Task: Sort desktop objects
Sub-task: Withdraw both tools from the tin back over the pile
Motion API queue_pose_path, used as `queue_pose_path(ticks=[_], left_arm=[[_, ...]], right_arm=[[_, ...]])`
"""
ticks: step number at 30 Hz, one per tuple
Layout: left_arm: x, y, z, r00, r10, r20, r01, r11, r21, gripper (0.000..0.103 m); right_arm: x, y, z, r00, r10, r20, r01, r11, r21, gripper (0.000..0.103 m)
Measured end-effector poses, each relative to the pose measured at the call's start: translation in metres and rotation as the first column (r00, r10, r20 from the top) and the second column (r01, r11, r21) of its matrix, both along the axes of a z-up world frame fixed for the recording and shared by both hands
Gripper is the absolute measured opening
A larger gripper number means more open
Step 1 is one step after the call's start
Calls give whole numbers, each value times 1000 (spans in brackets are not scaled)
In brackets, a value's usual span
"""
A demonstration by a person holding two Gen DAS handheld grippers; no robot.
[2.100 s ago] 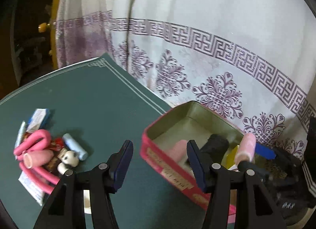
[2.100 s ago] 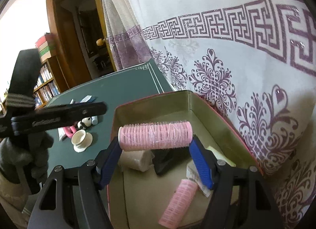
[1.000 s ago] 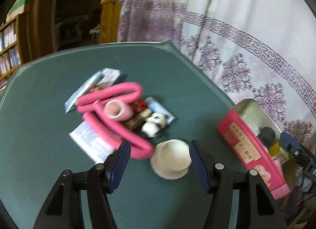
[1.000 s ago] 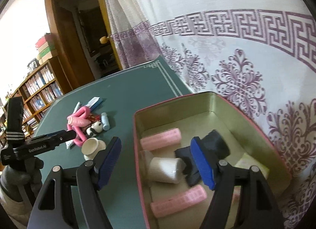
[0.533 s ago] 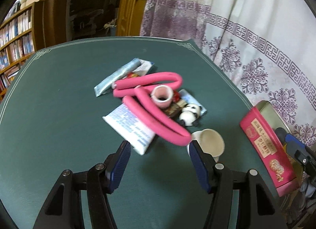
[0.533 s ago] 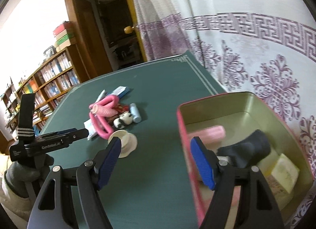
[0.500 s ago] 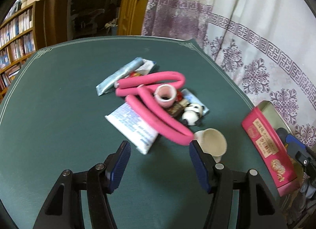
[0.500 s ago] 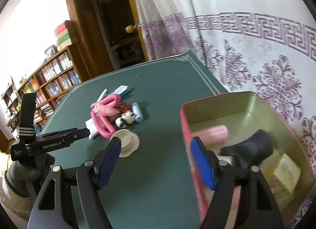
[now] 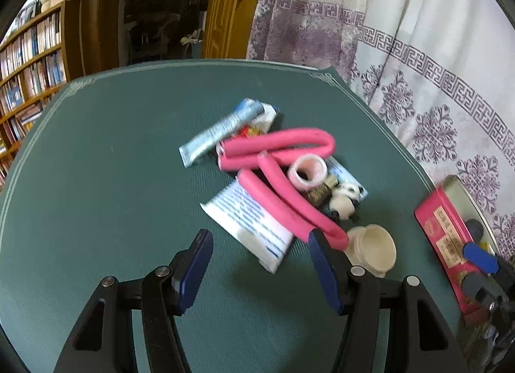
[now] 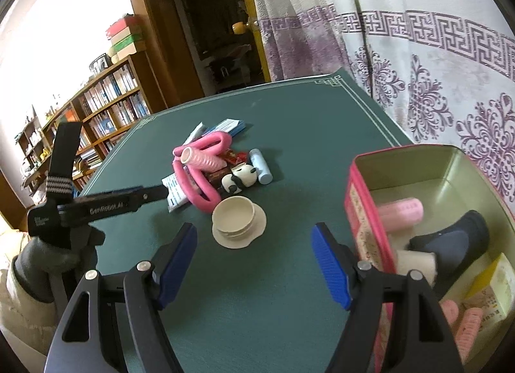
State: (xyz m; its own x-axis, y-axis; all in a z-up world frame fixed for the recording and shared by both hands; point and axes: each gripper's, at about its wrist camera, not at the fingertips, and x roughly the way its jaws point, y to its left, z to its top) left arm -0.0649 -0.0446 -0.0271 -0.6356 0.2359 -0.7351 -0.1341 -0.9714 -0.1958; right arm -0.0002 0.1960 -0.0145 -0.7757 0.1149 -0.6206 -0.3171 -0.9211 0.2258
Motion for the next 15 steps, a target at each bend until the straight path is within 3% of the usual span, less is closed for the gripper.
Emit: queue_pose_path(ticks=[7,15], left_arm=[[-15,-20,7,997,79,-3,-79,997,9,63],[-20,30,2,1000,-25,-5,24,999,-49,63]], right_arm=[[-4,0,-5,1000,13,5,-13,1000,-17,77],[-7,0,-11,1000,27,4,-27,999,-36,77]])
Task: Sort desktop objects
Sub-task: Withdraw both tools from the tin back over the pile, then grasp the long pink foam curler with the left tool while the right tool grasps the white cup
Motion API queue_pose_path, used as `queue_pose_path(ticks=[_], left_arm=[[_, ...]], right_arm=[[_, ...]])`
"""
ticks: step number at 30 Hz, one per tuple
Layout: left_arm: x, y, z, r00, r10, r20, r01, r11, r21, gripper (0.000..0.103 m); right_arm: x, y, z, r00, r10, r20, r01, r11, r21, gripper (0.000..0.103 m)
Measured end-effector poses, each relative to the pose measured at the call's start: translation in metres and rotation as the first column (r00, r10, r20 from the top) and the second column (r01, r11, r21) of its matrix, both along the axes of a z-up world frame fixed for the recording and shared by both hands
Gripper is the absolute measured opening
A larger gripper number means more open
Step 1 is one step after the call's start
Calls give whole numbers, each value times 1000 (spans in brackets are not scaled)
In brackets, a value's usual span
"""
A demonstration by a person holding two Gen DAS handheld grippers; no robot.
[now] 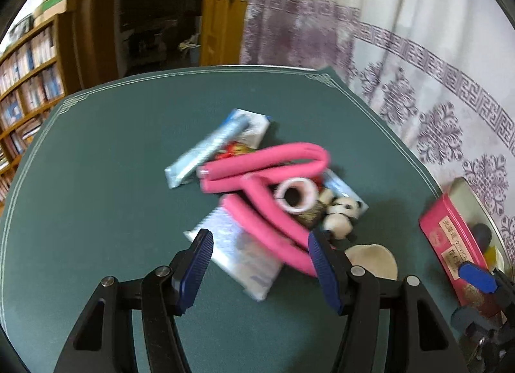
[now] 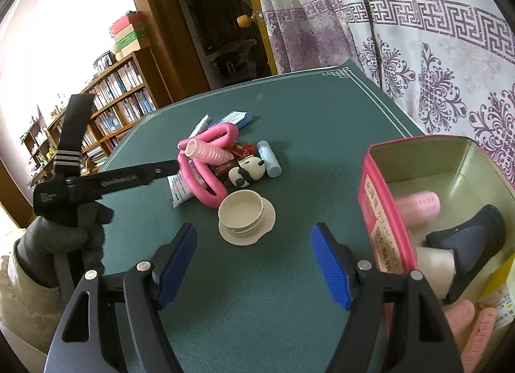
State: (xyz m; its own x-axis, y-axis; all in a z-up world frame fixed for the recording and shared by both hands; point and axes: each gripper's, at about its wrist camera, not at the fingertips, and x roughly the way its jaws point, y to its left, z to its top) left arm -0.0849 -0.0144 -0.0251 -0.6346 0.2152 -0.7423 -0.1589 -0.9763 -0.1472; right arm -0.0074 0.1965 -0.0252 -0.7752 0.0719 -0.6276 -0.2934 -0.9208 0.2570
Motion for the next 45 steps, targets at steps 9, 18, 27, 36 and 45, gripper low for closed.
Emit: queue_pose_path(ticks=[9,18,27,36,45], left_arm=[[-11,39,-11,999,-32,4,32,997,-76,64],[-6,32,-27,999,-42,0,42,987,-156,70],[18,-29,-32,999,31,37,-29,997,-75,70],[42,-62,-31,997,69,38,-66,996,-64,70],[24,-32,-30,999,-18,27,20,997,-77,70]], right_arm=[[2,10,-5,1000,-14,3,14,1000,-28,77],[1,10,-8,1000,-12,3,12,999,-42,77],[-2,3,-6,1000,3,10,-3,999,-35,77],[-12,-10,-5,999,37,20,-37,999,-22,77],[-21,-20,-5,998,56,30,-56,998,-12,77]])
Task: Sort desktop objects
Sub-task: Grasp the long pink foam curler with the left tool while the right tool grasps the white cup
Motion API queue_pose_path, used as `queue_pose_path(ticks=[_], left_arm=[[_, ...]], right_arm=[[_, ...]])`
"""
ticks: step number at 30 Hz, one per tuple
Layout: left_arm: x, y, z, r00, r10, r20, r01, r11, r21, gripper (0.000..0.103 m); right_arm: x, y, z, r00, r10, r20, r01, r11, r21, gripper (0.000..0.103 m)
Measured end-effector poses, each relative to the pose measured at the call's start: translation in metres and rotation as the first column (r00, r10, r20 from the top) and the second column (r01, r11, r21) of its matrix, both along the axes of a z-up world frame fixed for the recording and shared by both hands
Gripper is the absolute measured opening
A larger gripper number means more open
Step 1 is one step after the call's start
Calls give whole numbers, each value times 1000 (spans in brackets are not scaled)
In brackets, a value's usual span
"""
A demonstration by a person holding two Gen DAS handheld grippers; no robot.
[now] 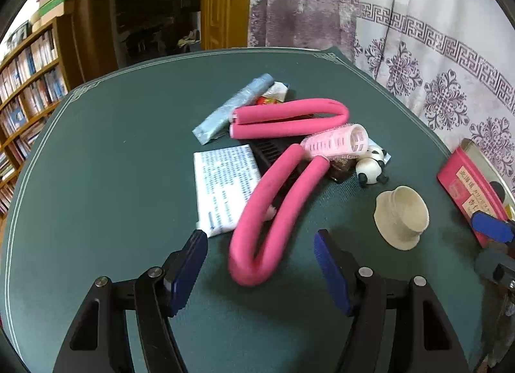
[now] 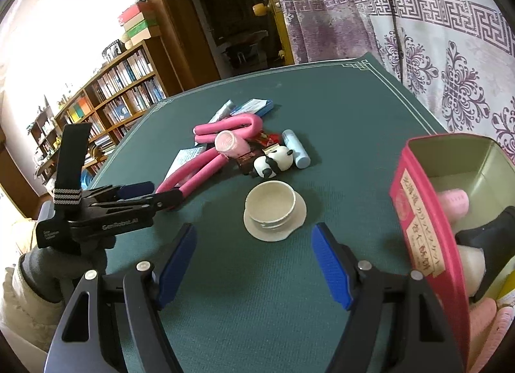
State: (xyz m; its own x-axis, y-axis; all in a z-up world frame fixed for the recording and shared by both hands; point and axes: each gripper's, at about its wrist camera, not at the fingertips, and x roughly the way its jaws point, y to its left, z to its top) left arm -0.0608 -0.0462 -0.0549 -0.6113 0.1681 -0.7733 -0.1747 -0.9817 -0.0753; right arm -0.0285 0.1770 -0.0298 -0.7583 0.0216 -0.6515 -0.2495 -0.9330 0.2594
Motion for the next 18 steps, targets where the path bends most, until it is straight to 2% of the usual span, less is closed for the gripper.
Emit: queue_pose_path(ticks=[3,4,5,6,7,11,12,18], left_arm=[[-4,8,-4,999,-29,17,29,1000,-7,69],[-5,11,-7,999,-47,25,48,999,-10,60],[-5,14,-9,998,-58,25,59,998,-28,58],[-4,16,-8,998,-64,19,65,997,-42,50],[-3,17,-7,997,-74,17,75,996,-41,34],[3,15,-6,995,-100,24,101,994,-30,26],[6,15,-6,994,-107,27,108,994,-32,16],[31,6,-7,992,-118,40,119,993,-24,16]], right_arm=[[-1,3,-1,1000,-10,6,10,1000,-1,77],[-1,4,-2,1000,-12,7,12,1000,-3,77],[-2,4,-2,1000,-12,9,12,1000,-4,77],[-4,5,-3,1000,-11,10,11,1000,-4,77],[-5,5,-3,1000,-9,11,9,1000,-2,77],[-11,5,-3,1000,-1,9,1,1000,2,77],[-13,5,-4,1000,1,7,-1,1000,4,77],[-28,8,-9,1000,2,20,-3,1000,10,77]])
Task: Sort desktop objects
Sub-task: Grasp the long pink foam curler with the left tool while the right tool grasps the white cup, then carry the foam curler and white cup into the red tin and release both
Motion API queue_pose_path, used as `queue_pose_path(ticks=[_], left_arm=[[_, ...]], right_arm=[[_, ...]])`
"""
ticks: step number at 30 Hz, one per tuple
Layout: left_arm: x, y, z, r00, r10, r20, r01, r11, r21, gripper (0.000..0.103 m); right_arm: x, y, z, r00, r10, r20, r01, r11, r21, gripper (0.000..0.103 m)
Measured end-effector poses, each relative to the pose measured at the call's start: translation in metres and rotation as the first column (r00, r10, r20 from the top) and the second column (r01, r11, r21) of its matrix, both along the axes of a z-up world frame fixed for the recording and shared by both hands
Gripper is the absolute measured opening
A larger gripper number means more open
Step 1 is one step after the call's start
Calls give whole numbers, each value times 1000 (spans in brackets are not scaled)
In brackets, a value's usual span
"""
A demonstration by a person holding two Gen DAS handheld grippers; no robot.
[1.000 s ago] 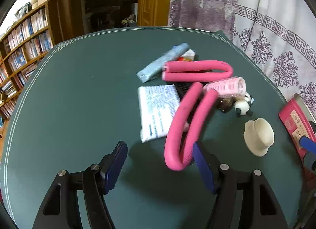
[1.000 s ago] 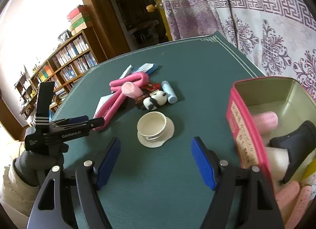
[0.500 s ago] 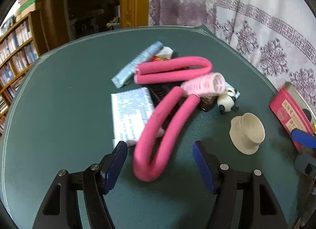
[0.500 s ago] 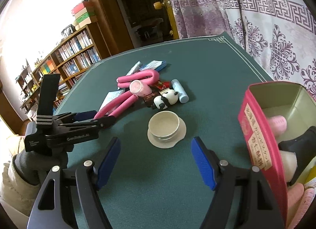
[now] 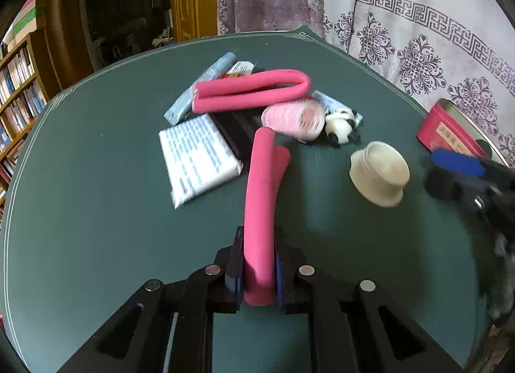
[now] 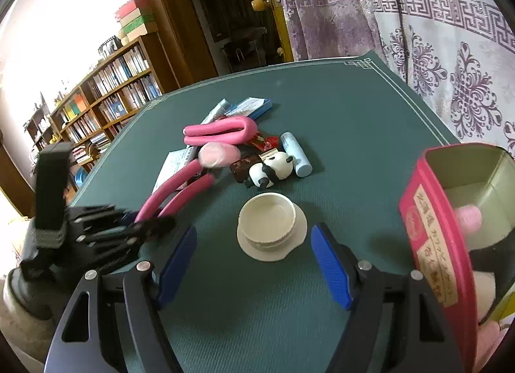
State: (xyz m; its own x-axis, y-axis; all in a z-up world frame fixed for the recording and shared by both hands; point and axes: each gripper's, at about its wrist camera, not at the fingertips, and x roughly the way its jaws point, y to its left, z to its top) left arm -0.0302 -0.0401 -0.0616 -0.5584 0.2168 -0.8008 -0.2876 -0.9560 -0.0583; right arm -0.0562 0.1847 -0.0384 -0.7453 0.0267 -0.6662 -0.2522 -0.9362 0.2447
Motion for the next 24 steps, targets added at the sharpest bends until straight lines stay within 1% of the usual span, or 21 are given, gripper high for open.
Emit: queue_pose_path(ticks=[5,6,8,9,10,12,14,15,16,17,18,19,21,22,24], left_arm=[[6,-6,-1,1000,13,6,-13,1000,7,16],[5,-6,-2,1000,17,7,-17,1000,10,18],[2,-5,-1,1000,22,5,-22,1000,22,39],[1,-4,0,1000,26,-4,-26,999,23,59],[-1,-1,1,999,35,-20,-34,999,15,62],[-5,3,2,999,26,-29,-25,1000,11,62],[-10,6,-1,1000,17,-19,-16,1000,19,62],[-12,7,-3,1000,16,-19,-16,1000,15,59],[-12,7,-3,999,18,-31,-18,1000,5,50],[-12,7,-2,999,22,-35,-22,1000,-6,44],[-12,6,-2,999,22,-37,-22,1000,-5,30],[-12,5,-2,999,21,-34,-21,1000,3,22],[-12,3,-3,999,20,-32,-19,1000,16,17],[-10,3,-3,999,20,-33,-19,1000,15,16],[-6,3,-3,999,17,-36,-16,1000,14,16]], right_arm=[[-15,1,-8,1000,-2,30,2,1000,19,77],[-19,1,-10,999,-6,39,5,1000,24,77],[-25,3,-15,999,-14,53,12,1000,27,77],[-28,4,-16,998,-17,58,16,999,28,77],[-30,5,-18,998,-23,64,21,999,32,77],[-35,6,-19,997,-29,70,26,999,40,77],[-38,8,-21,997,-32,74,29,999,43,77],[-40,9,-22,996,-35,77,31,999,44,77],[-42,10,-22,996,-36,79,33,999,44,77],[-43,10,-23,996,-36,80,33,998,44,77],[-44,11,-24,996,-37,83,33,998,45,77],[-47,12,-26,995,-36,89,32,998,45,77],[-50,13,-31,994,-32,104,28,999,42,76],[-52,13,-32,993,-31,113,26,999,46,71],[-52,10,-35,992,-26,123,19,998,56,65]])
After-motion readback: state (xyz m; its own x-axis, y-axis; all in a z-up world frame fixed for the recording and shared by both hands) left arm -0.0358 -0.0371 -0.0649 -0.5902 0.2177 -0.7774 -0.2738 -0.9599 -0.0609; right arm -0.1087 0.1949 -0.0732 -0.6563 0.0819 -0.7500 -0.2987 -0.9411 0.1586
